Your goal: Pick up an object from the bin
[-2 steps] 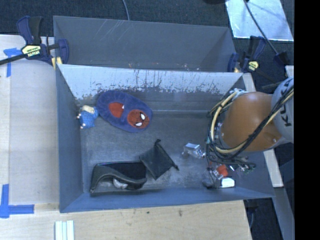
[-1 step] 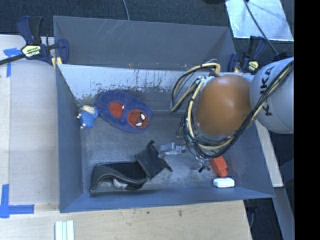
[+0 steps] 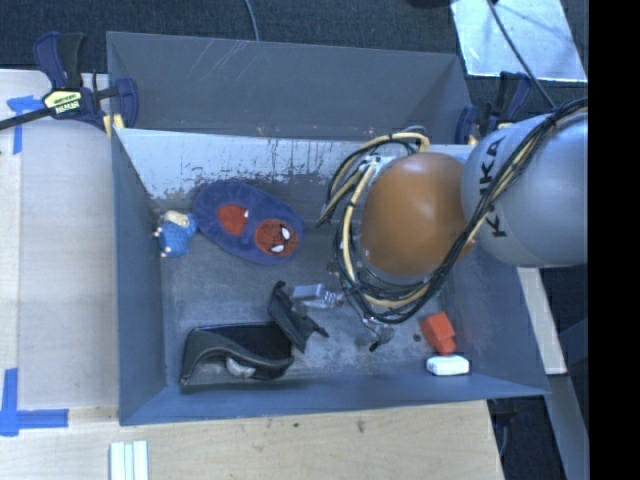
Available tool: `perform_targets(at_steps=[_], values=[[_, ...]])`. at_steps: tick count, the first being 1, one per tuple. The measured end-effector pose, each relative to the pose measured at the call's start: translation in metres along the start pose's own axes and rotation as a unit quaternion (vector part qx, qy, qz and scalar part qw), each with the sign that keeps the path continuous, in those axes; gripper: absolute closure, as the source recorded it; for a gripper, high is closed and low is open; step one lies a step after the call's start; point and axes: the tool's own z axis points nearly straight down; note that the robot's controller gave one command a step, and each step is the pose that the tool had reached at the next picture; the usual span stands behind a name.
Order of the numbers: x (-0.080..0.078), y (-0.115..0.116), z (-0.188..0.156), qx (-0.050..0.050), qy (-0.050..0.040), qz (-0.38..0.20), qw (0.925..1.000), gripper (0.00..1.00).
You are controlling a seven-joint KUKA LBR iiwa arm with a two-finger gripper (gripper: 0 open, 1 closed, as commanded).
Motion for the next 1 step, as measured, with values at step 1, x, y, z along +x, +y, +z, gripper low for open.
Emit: perform_targets(at_steps=[1], values=[[0.0226,0.0051,-0.0659,0.003,-0.0017,0.077,0.997,0.0]])
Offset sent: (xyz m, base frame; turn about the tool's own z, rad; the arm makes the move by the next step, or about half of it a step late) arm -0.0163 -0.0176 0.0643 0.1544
